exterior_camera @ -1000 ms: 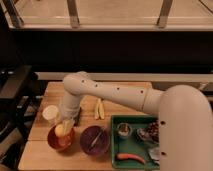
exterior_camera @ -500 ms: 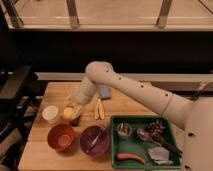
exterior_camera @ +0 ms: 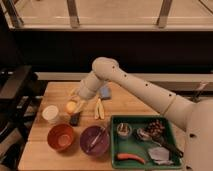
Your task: Place apple in table surface
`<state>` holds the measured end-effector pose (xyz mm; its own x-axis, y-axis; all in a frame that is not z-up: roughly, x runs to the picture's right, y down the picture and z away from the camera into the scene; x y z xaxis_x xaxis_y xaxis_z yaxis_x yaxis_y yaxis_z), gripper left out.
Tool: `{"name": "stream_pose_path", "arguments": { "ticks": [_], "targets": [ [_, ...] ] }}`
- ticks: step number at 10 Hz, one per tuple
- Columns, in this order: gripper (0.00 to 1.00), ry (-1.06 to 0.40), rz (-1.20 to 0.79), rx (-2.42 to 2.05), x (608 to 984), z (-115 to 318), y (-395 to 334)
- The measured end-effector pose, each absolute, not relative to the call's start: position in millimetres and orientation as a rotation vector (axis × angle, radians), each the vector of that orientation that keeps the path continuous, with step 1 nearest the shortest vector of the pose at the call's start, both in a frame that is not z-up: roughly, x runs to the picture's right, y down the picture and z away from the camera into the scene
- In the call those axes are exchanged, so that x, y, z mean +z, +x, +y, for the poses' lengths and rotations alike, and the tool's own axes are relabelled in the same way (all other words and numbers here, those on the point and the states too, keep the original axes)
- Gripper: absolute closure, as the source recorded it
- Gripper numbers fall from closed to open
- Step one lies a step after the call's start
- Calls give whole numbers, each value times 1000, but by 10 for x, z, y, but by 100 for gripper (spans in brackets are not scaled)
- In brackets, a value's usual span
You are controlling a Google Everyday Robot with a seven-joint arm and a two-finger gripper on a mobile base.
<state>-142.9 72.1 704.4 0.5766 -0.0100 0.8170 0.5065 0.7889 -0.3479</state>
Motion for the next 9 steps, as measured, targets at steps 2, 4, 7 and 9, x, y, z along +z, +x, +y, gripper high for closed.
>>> {"name": "stream_pose_path", "arguments": {
  "ticks": [2,4,7,9],
  "targets": [
    [100,-595,-898,-292,7092,716,-1391],
    [100,-565,-867,-230,7225,616,-1159],
    [100,-524,-807,-125,7459,452,-505],
    [100,-527,-774,-53,7655,459,-148]
  ]
}}
